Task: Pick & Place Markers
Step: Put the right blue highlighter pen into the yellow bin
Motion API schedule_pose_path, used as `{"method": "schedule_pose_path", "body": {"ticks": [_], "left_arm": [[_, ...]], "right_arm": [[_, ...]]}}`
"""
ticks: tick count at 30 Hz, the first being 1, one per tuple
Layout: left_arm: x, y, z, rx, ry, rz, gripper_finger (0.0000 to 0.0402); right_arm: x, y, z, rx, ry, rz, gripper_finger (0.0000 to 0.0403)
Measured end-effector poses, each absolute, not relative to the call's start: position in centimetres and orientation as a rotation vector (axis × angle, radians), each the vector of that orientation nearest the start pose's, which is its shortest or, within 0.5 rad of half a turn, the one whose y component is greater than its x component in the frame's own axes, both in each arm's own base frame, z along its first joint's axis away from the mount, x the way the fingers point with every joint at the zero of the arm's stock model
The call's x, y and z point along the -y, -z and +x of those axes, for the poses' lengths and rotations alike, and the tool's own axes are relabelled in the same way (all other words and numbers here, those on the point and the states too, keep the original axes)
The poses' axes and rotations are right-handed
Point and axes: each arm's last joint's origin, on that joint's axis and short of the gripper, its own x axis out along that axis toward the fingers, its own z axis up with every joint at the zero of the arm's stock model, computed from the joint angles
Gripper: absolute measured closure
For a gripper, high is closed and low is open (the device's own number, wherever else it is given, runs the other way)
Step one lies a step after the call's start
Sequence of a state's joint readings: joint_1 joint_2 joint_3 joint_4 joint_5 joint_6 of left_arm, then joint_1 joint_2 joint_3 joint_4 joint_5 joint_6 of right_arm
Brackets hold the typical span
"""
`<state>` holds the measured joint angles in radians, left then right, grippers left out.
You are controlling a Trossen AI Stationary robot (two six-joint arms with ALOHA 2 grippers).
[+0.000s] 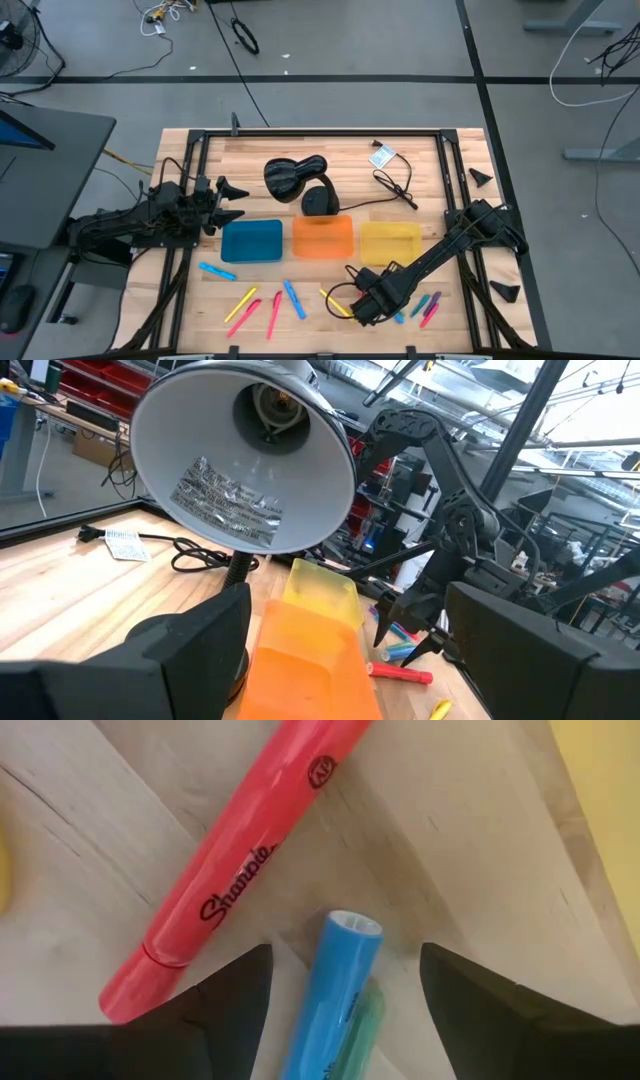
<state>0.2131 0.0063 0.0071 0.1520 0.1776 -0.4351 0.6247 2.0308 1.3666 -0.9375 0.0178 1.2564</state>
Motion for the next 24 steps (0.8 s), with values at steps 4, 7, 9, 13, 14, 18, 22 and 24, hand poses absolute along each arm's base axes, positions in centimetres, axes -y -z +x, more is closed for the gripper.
{"method": "schedule_pose_path", "body": {"ticks": [4, 7, 9, 13, 14, 18, 22, 24], "left_arm": [[-1.53, -18.00, 9.50, 0.155, -0.002, -0.405, 0.0060], [-1.53, -18.00, 9.50, 0.155, -0.002, -0.405, 0.0060], [-1.53, -18.01, 9.50, 0.155, -0.002, -0.405, 0.0060], [-1.53, -18.00, 9.50, 0.155, -0.002, -0.405, 0.0060], [-1.53, -18.00, 9.50, 0.155, -0.002, -0.405, 0.0060], [-1.53, -18.01, 9.50, 0.155, -0.002, -0.404, 0.0060], [-1.53, -18.00, 9.50, 0.155, -0.002, -0.405, 0.0060], [-1.53, -18.01, 9.50, 0.155, -0.002, -0.405, 0.0060]], "right_arm": [[-21.29, -13.96, 29.59, -1.515, 0.534, 0.488, 0.0163], [-21.35, -13.95, 29.63, -1.511, 0.543, 0.509, 0.0189], [-21.39, -13.94, 29.67, -1.508, 0.543, 0.519, 0.0210], [-21.50, -13.91, 29.82, -1.498, 0.529, 0.530, 0.0255], [-21.53, -13.90, 29.86, -1.496, 0.526, 0.533, 0.0265], [-21.59, -13.88, 29.92, -1.491, 0.519, 0.537, 0.0307], [-21.59, -13.88, 29.93, -1.491, 0.518, 0.537, 0.0335], [-21.60, -13.88, 29.93, -1.490, 0.518, 0.537, 0.0339]]}}
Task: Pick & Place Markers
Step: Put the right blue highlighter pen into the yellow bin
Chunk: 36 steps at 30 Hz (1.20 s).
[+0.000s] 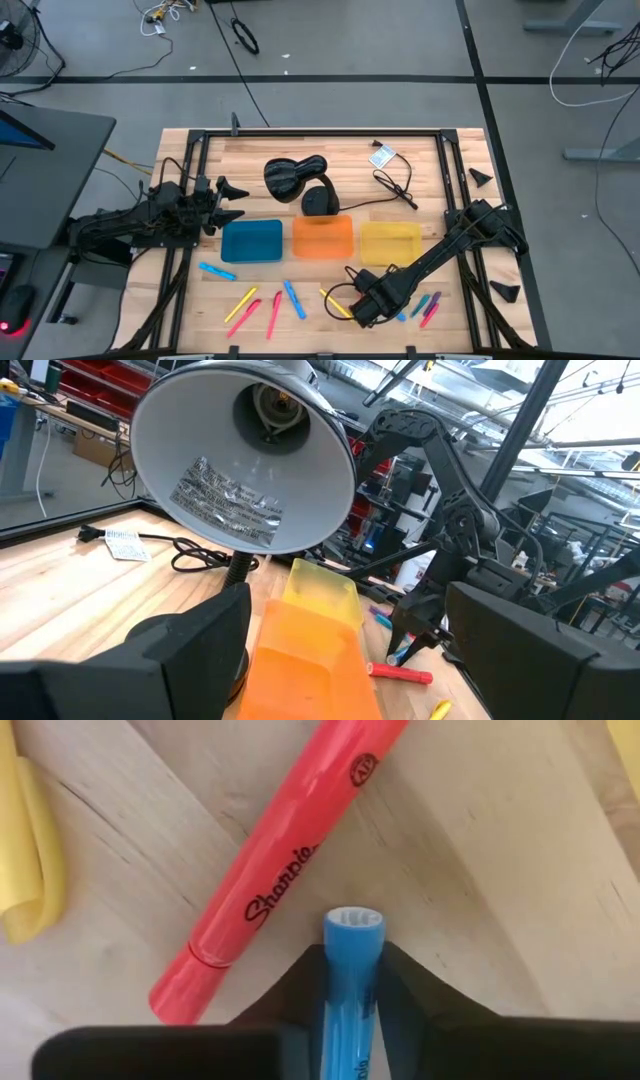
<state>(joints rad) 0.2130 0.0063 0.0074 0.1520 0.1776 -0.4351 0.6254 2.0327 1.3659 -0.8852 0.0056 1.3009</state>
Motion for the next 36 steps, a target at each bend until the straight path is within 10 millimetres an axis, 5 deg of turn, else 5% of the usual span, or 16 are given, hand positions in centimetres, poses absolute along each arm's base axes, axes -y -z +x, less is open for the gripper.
{"method": "schedule_pose_path", "body": {"ticks": [18, 36], "left_arm": [[-1.5, -18.0, 9.5, 0.155, -0.002, -0.404, 0.0060], [-1.5, -18.0, 9.5, 0.155, -0.002, -0.405, 0.0060]], "right_arm": [[-21.2, -14.3, 29.4, -1.546, 0.520, 0.497, 0.0330], [-20.3, -20.6, 27.8, -1.539, 0.223, 0.436, 0.0330]]}}
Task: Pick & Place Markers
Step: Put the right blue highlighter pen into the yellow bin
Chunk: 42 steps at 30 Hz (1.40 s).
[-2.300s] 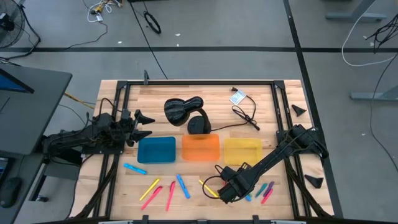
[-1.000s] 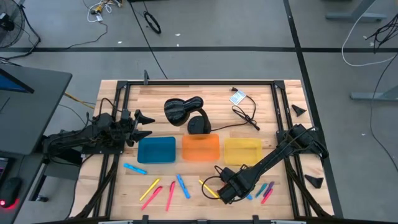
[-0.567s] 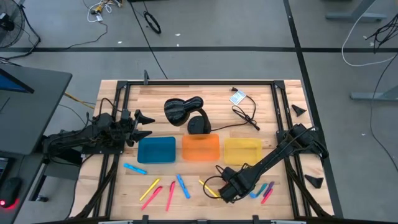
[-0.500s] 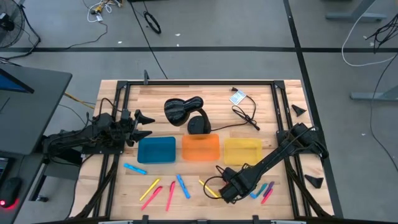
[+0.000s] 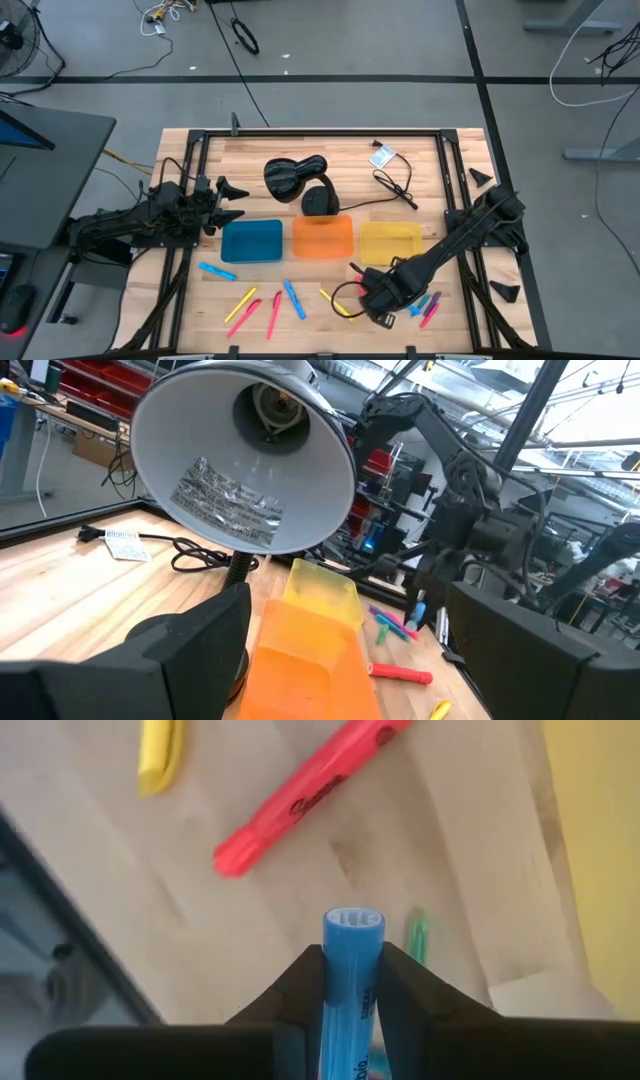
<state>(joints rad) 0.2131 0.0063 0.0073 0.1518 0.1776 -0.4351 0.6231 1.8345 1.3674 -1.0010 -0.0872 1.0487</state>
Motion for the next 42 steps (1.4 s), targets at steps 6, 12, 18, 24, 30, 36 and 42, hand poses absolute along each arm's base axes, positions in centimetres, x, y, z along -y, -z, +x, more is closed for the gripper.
{"method": "schedule_pose_path", "body": {"ticks": [6, 12, 18, 24, 30, 36, 42], "left_arm": [[-1.5, -18.0, 9.5, 0.155, -0.002, -0.405, 0.0060], [-1.5, -18.0, 9.5, 0.155, -0.002, -0.405, 0.0060], [-1.5, -18.0, 9.5, 0.155, -0.002, -0.405, 0.0060], [-1.5, -18.0, 9.5, 0.155, -0.002, -0.404, 0.0060], [-1.5, -18.0, 9.5, 0.156, -0.002, -0.404, 0.0060], [-1.5, -18.0, 9.5, 0.155, -0.002, -0.405, 0.0060], [-1.5, -18.0, 9.5, 0.155, -0.002, -0.405, 0.0060]], "right_arm": [[-19.8, -22.0, 26.8, -1.606, 0.105, 0.375, 0.0330], [-19.2, -22.7, 25.9, -1.650, -0.001, 0.229, 0.0330], [-19.0, -22.9, 25.7, -1.652, -0.103, 0.111, 0.0330], [-18.8, -22.9, 25.8, -1.596, -0.105, -0.013, 0.0330], [-18.8, -22.9, 26.0, -1.572, -0.082, -0.017, 0.0330], [-18.5, -22.9, 26.2, -1.571, -0.074, -0.010, 0.0330], [-16.7, -22.9, 27.4, -1.568, -0.072, -0.008, 0.0331]]}}
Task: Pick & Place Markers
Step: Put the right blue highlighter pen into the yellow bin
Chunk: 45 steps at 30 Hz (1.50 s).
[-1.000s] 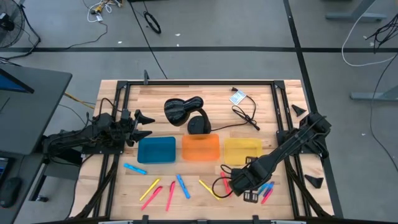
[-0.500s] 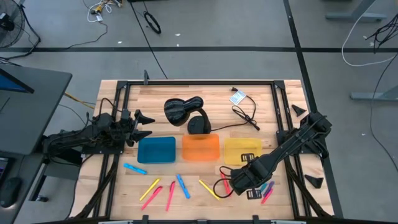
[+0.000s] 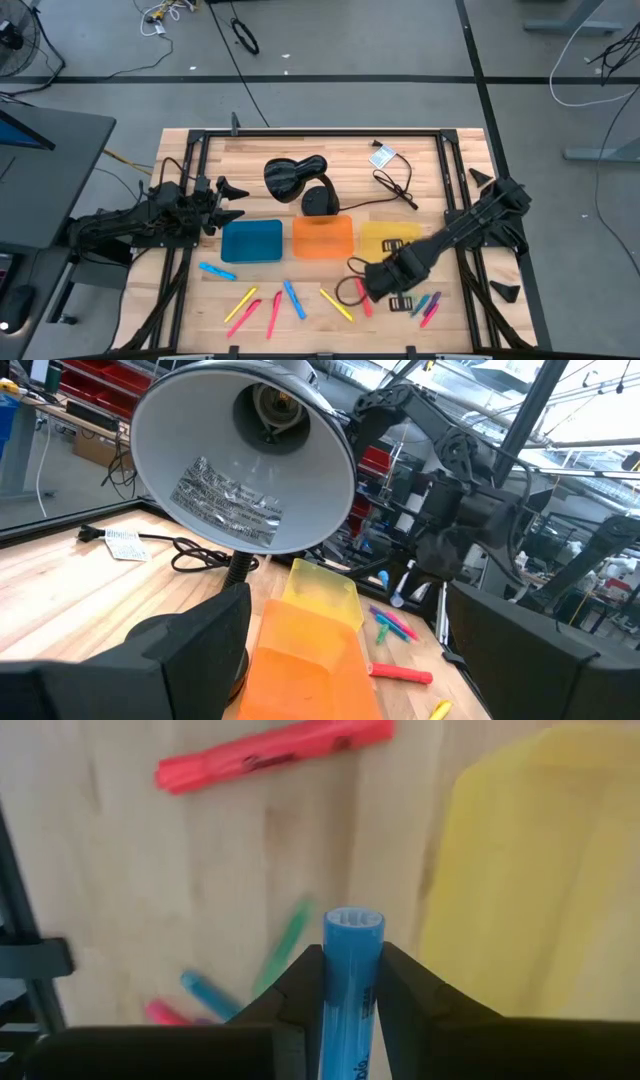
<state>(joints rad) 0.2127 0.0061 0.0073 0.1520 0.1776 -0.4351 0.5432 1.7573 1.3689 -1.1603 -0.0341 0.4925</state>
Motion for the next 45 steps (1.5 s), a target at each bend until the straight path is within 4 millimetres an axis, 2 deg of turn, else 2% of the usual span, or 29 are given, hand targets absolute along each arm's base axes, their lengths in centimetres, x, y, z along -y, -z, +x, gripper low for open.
{"method": "schedule_pose_path", "body": {"ticks": [13, 23, 28, 32, 38, 45], "left_arm": [[-1.5, -18.0, 9.5, 0.155, -0.002, -0.405, 0.0060], [-1.5, -18.0, 9.5, 0.155, -0.002, -0.405, 0.0060], [-1.5, -18.0, 9.5, 0.156, -0.002, -0.404, 0.0060], [-1.5, -18.0, 9.5, 0.155, -0.002, -0.405, 0.0060], [-1.5, -18.0, 9.5, 0.155, -0.002, -0.405, 0.0060], [-1.5, -18.0, 9.5, 0.155, -0.002, -0.405, 0.0060]], "right_arm": [[-10.8, -23.5, 29.7, -1.543, -0.046, -0.077, 0.0331], [-5.7, -23.5, 30.7, -1.568, 0.032, -0.101, 0.0330], [-3.8, -23.5, 31.0, -1.570, 0.062, -0.093, 0.0330], [-2.9, -23.5, 31.1, -1.571, 0.070, -0.089, 0.0330], [-2.8, -23.4, 31.2, -1.561, 0.069, -0.085, 0.0330], [-2.8, -21.5, 30.9, -1.564, 0.072, -0.073, 0.0330]]}}
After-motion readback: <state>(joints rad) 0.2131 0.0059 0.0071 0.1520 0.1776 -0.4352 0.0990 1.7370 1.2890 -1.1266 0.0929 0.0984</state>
